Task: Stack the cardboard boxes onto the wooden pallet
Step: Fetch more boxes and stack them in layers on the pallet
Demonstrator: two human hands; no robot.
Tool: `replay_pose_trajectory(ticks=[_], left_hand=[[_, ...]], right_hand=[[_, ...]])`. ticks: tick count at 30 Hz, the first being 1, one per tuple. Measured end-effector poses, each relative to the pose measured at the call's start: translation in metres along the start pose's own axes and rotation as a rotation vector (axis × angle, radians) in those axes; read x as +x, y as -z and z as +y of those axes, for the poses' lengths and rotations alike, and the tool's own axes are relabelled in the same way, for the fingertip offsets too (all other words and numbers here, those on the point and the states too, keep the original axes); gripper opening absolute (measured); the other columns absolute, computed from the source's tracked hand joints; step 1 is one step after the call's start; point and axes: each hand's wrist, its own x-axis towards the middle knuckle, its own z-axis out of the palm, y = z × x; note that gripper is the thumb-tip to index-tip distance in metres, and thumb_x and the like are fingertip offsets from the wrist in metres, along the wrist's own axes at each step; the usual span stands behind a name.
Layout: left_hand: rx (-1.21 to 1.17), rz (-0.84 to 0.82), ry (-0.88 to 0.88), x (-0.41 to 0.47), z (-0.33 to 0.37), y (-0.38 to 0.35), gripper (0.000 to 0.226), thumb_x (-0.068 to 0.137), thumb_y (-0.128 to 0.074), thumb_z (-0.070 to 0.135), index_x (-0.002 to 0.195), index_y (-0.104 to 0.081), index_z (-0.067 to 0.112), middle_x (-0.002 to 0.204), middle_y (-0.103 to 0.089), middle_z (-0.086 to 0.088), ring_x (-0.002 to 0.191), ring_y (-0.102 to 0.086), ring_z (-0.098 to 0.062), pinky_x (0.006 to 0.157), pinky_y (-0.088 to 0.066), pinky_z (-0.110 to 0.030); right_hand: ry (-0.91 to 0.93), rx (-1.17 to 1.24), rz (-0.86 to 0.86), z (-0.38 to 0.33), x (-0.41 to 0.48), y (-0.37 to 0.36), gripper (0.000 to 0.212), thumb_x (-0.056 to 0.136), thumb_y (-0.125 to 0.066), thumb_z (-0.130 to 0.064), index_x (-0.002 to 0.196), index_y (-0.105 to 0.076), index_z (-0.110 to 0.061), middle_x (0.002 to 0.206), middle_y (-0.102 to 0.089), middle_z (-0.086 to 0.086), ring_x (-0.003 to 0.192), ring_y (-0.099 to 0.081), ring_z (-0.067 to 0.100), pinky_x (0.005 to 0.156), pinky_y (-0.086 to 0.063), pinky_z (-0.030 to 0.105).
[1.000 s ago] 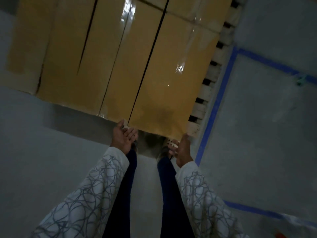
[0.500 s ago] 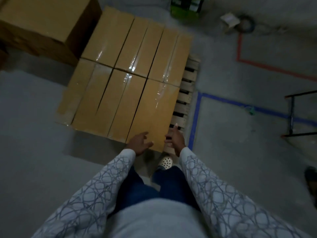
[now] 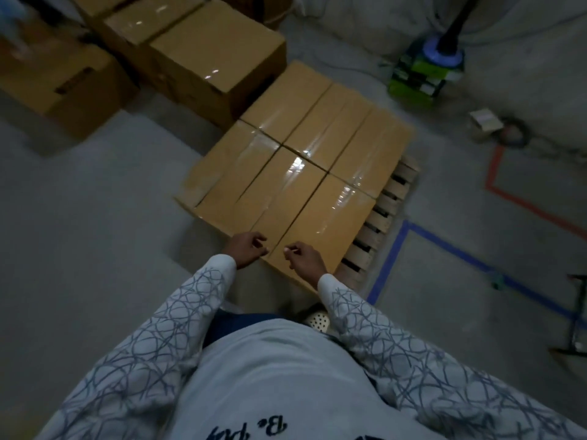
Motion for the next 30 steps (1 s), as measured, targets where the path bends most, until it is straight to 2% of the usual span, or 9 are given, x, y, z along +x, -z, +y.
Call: replay_pose_trajectory(ticks=[6,8,11,17,19,22,24,27,30], left_hand=[[-0.179,0.181,0.071,-0.029,-0.096,0.070,0.035,0.093,-0.071,0.025,0.126,-0.069,0.013,0.120,-0.071,-0.009,0.113,-0.066,-0.024,0.100,-0.050,-0.034],[-0.224,0.191,0.100,-0.042,-0.136,0.096,0.033,0.093,-0.070,0.024,0.125,-0.070,0.014,0.120,-0.071,-0.006,0.113,-0.065,-0.021,0.102,-0.049,-0.035],[-0.277,0.245,0.144,-0.057,-0.203,0.137,0.030,0.092,-0.071,0.026,0.122,-0.072,0.018,0.118,-0.073,-0.004,0.111,-0.066,-0.019,0.102,-0.050,-0.033],[-0.374,0.412,0.222,-0.086,-0.311,0.228,0.021,0.089,-0.072,0.025,0.109,-0.077,0.022,0.100,-0.077,-0.001,0.093,-0.071,-0.019,0.094,-0.055,-0.034],[-0.438,0.457,0.242,-0.086,-0.335,0.259,0.017,0.088,-0.072,0.024,0.105,-0.077,0.025,0.093,-0.076,0.002,0.087,-0.072,-0.017,0.091,-0.057,-0.036],[-0.523,0.523,0.265,-0.071,-0.367,0.304,0.017,0.088,-0.070,0.021,0.102,-0.078,0.027,0.093,-0.077,0.003,0.088,-0.073,-0.018,0.092,-0.058,-0.038],[-0.560,0.566,0.275,-0.056,-0.385,0.335,0.018,0.088,-0.070,0.019,0.102,-0.078,0.025,0.095,-0.078,0.002,0.091,-0.073,-0.019,0.093,-0.057,-0.039],[-0.601,0.601,0.278,-0.023,-0.413,0.389,0.016,0.088,-0.072,0.018,0.102,-0.078,0.024,0.093,-0.077,0.001,0.088,-0.072,-0.019,0.092,-0.057,-0.039],[-0.592,0.640,0.271,0.018,-0.442,0.453,0.016,0.088,-0.072,0.018,0.102,-0.078,0.023,0.089,-0.076,0.002,0.086,-0.072,-0.018,0.092,-0.057,-0.038]], right_hand=[[0.142,-0.036,-0.028,-0.064,0.028,-0.089,0.030,0.101,-0.060,-0.034,0.123,-0.071,-0.017,0.115,-0.074,0.004,0.103,-0.071,0.023,0.095,-0.058,0.049],[0.168,0.003,-0.059,-0.098,0.031,-0.124,0.027,0.103,-0.059,-0.028,0.123,-0.071,-0.013,0.112,-0.074,0.005,0.094,-0.072,0.022,0.089,-0.061,0.041],[0.167,0.047,-0.083,-0.147,0.045,-0.183,0.026,0.105,-0.058,-0.022,0.123,-0.070,-0.008,0.110,-0.073,0.010,0.086,-0.070,0.021,0.066,-0.055,0.016],[0.201,0.057,-0.180,-0.243,0.072,-0.294,0.027,0.106,-0.057,-0.018,0.127,-0.067,-0.003,0.115,-0.072,0.018,0.088,-0.069,0.025,0.057,-0.048,0.011],[0.254,0.023,-0.224,-0.283,0.079,-0.318,0.027,0.107,-0.056,-0.017,0.127,-0.067,-0.004,0.109,-0.071,0.013,0.093,-0.069,0.026,0.063,-0.053,0.015],[0.288,0.023,-0.276,-0.335,0.106,-0.354,0.016,0.106,-0.058,-0.018,0.118,-0.069,-0.015,0.098,-0.070,0.005,0.085,-0.069,0.023,0.085,-0.060,0.042],[0.290,0.020,-0.309,-0.368,0.129,-0.376,0.015,0.105,-0.059,-0.020,0.116,-0.069,-0.018,0.097,-0.072,0.002,0.080,-0.070,0.020,0.087,-0.058,0.044],[0.324,0.018,-0.329,-0.426,0.170,-0.406,0.021,0.105,-0.059,-0.022,0.121,-0.071,-0.016,0.104,-0.076,0.007,0.082,-0.073,0.020,0.074,-0.058,0.027],[0.356,0.010,-0.367,-0.490,0.224,-0.434,0.025,0.105,-0.059,-0.022,0.124,-0.070,-0.010,0.106,-0.076,0.010,0.079,-0.071,0.014,0.062,-0.049,0.011]])
